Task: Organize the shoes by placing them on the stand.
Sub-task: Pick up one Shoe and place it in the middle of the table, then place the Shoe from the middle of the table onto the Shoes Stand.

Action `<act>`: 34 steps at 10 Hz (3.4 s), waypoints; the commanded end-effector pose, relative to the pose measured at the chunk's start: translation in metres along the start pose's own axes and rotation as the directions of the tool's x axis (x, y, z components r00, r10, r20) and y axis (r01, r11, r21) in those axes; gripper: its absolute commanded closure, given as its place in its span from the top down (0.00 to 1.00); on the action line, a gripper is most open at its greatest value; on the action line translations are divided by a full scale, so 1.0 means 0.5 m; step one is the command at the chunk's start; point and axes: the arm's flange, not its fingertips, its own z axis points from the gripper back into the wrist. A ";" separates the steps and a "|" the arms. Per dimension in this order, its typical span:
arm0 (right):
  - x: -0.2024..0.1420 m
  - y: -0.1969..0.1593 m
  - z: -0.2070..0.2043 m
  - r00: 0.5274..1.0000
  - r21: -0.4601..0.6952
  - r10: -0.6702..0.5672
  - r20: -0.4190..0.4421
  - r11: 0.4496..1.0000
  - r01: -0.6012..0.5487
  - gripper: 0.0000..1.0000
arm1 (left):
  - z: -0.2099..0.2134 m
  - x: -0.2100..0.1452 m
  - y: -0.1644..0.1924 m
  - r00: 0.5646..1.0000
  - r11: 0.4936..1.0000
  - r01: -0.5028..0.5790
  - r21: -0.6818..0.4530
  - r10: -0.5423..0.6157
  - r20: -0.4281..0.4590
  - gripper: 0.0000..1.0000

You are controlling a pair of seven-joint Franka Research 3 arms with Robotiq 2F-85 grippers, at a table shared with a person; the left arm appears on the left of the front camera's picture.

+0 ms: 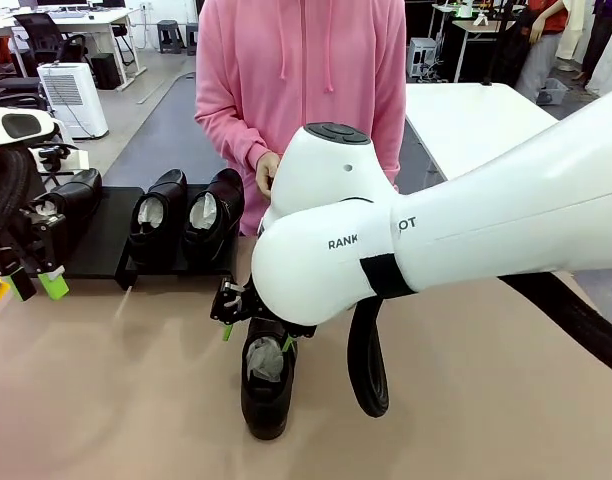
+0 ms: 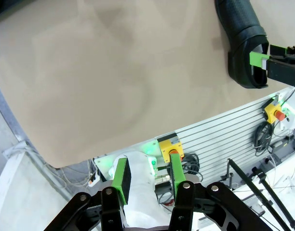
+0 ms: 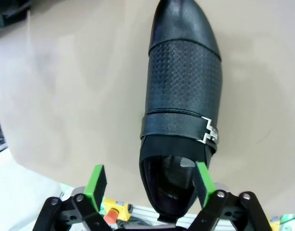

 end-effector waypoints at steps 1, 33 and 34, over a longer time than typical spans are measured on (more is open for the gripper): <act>-0.006 0.004 -0.014 1.000 -0.029 -0.003 0.023 1.000 0.004 1.00 | -0.001 -0.005 0.002 1.000 1.000 0.006 -0.006 -0.006 0.003 0.46; 0.016 -0.266 0.204 0.953 0.024 -0.243 0.180 0.970 0.242 1.00 | -0.406 0.101 -0.406 0.952 0.984 -0.177 0.020 0.166 0.257 0.46; 0.016 -0.266 0.204 0.953 0.024 -0.243 0.180 0.970 0.242 1.00 | -0.415 0.099 -0.406 0.955 0.984 -0.175 0.022 0.164 0.246 0.46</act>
